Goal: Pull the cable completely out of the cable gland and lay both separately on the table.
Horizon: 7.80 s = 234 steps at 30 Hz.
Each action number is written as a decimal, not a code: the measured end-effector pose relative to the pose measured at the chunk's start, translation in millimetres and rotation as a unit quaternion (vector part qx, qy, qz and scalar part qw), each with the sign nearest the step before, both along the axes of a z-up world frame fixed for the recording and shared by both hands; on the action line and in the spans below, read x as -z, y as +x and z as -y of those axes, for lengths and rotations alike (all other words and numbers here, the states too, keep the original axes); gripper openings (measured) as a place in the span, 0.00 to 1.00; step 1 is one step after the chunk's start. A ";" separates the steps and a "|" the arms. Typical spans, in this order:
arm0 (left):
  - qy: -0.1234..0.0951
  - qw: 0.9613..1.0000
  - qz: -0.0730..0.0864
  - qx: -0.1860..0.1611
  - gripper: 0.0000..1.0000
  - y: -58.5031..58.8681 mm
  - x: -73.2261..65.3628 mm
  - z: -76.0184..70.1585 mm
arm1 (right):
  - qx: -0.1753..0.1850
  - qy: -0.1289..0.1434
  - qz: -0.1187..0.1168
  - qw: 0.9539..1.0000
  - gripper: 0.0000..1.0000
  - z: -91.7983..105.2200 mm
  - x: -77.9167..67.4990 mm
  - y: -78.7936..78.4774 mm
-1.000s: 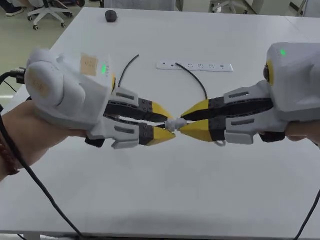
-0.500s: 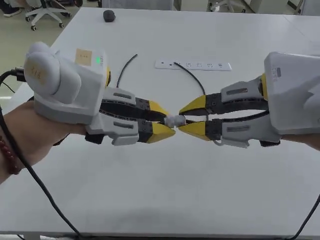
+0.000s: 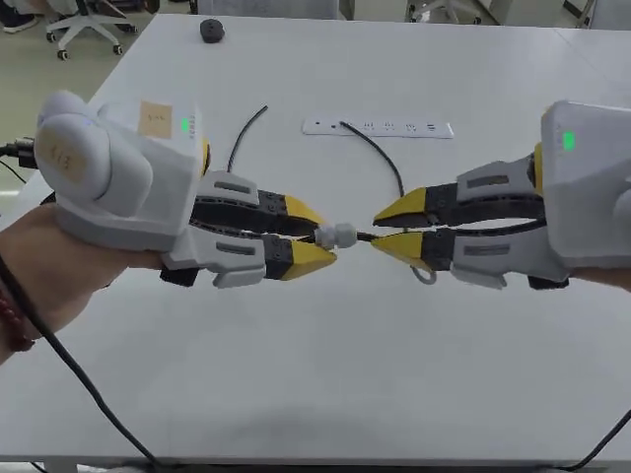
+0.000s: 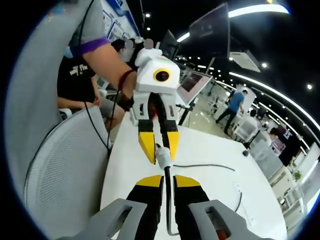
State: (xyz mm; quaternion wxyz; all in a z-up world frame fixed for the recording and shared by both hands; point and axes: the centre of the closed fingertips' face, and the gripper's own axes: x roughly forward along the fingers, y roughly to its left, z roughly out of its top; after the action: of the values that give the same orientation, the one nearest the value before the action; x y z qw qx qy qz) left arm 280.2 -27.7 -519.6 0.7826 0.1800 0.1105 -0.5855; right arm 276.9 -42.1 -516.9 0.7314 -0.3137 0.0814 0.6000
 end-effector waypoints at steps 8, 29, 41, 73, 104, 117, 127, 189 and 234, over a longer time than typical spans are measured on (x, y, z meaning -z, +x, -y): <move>0.006 1.000 0.007 0.001 0.15 0.6 -0.8 -2.0 | -0.001 -0.009 0.011 1.000 0.00 -3.1 0.9 0.9; 0.036 0.999 0.032 0.007 0.15 8.1 9.9 -9.0 | 0.010 -0.054 0.027 0.998 0.00 18.4 18.9 12.5; 0.047 0.998 0.037 0.016 0.15 6.7 15.5 -9.9 | 0.025 -0.093 0.014 0.995 0.00 37.7 37.2 13.6; 0.061 0.997 0.035 0.020 0.15 3.6 28.9 -9.9 | 0.075 -0.129 -0.042 0.988 0.00 74.3 78.9 19.0; 0.079 0.995 0.052 0.017 0.15 2.2 36.8 -2.9 | 0.009 -0.050 0.001 0.999 0.00 -11.4 31.4 -1.1; 0.075 0.996 0.048 0.007 0.15 2.1 38.7 -5.4 | 0.003 -0.068 0.014 0.998 0.00 0.8 35.0 1.0; 0.076 0.996 0.049 0.001 0.15 2.6 41.8 -10.9 | 0.020 -0.074 0.002 0.997 0.00 18.2 44.4 6.4; 0.096 0.994 0.050 0.000 0.15 -1.0 52.0 -8.5 | 0.006 -0.071 0.004 0.997 0.01 -10.0 46.7 -3.1; 0.095 0.994 0.052 -0.003 0.15 2.1 50.5 -15.2 | 0.067 -0.101 -0.009 0.993 0.00 58.6 64.1 14.1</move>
State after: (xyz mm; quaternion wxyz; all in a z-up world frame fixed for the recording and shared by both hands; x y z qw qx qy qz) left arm 282.3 -12.5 -570.1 0.7688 0.2832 0.1249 -0.5595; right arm 291.0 -100.8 -581.0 0.7335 -0.3747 0.1685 0.5414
